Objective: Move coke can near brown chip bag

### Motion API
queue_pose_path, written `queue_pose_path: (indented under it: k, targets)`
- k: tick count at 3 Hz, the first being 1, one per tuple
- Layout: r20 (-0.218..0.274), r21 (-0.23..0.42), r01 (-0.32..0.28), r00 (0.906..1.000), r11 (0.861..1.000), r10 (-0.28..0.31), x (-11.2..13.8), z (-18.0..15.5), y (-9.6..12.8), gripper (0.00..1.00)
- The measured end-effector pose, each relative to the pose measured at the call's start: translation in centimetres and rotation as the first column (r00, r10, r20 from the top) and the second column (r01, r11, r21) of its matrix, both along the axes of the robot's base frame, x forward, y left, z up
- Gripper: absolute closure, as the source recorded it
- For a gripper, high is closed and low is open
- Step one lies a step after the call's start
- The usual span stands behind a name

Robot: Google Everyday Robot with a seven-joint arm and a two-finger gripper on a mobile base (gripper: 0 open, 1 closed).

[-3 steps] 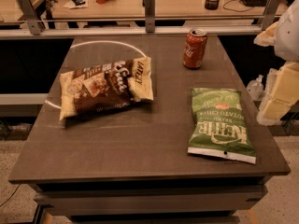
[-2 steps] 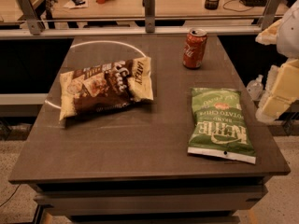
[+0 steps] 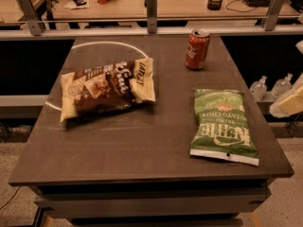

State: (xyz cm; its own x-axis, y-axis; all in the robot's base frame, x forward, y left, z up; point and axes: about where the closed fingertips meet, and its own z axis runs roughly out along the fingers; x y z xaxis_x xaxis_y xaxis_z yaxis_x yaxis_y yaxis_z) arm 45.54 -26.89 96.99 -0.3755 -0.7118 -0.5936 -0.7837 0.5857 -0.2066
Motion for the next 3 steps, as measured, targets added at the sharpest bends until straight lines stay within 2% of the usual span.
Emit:
queue_pose_path:
  k: [1,2,3]
  targets:
    - [0.119,0.153,0.051,0.9904,0.987,-0.070,1.0,0.5,-0.7,0.00]
    - [0.225,0.283,0.093,0.9611,0.955,-0.160,3.3,1.0,-0.7,0.00]
    - [0.287,0.381,0.140,0.9218,0.914,-0.261,6.0,0.9,-1.0,0.00]
